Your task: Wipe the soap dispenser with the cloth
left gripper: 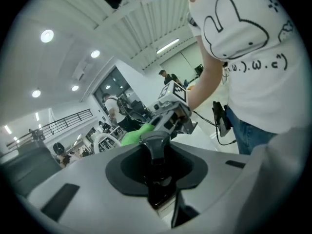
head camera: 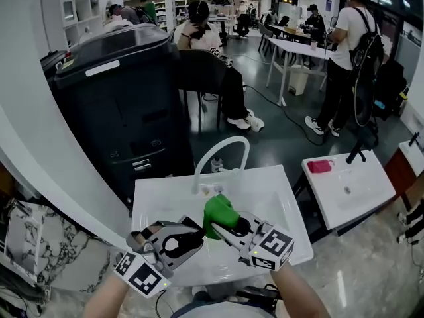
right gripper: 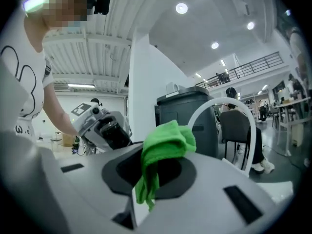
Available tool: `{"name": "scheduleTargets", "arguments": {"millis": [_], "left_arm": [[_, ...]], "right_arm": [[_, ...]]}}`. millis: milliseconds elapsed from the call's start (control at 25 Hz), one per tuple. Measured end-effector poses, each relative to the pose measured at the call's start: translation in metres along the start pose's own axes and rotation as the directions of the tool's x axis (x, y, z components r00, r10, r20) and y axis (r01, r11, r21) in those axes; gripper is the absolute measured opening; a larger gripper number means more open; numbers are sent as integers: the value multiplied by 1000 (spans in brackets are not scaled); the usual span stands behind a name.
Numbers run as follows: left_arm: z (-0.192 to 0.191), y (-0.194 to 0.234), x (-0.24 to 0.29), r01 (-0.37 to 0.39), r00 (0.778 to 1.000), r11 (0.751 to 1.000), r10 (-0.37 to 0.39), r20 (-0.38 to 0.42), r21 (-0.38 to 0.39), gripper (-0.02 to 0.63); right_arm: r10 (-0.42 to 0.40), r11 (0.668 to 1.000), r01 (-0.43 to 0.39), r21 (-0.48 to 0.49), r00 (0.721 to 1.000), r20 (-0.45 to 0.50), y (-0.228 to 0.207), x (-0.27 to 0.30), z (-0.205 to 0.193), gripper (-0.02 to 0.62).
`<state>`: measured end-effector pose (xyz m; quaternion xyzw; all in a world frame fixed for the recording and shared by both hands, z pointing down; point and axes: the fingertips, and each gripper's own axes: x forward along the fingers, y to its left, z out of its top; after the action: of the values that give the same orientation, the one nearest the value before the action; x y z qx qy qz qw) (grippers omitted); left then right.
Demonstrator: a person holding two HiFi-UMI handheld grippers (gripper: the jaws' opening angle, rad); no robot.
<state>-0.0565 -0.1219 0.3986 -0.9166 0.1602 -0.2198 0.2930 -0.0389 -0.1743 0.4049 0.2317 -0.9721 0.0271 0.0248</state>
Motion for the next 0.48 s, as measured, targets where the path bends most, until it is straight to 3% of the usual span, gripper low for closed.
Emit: {"name": "scheduleTargets", "arguments": {"millis": [160,480], "left_arm": [[5,-10,5,29,999,991,-27,-19,132,104],[10,-15,0,56,998,975,-51,-30,214,106]], "right_arm": [[92,996,-92,-4,996,-13,12,3,-2,46],[114,990,-111,81,993,-28,14,6,-31,45]]}}
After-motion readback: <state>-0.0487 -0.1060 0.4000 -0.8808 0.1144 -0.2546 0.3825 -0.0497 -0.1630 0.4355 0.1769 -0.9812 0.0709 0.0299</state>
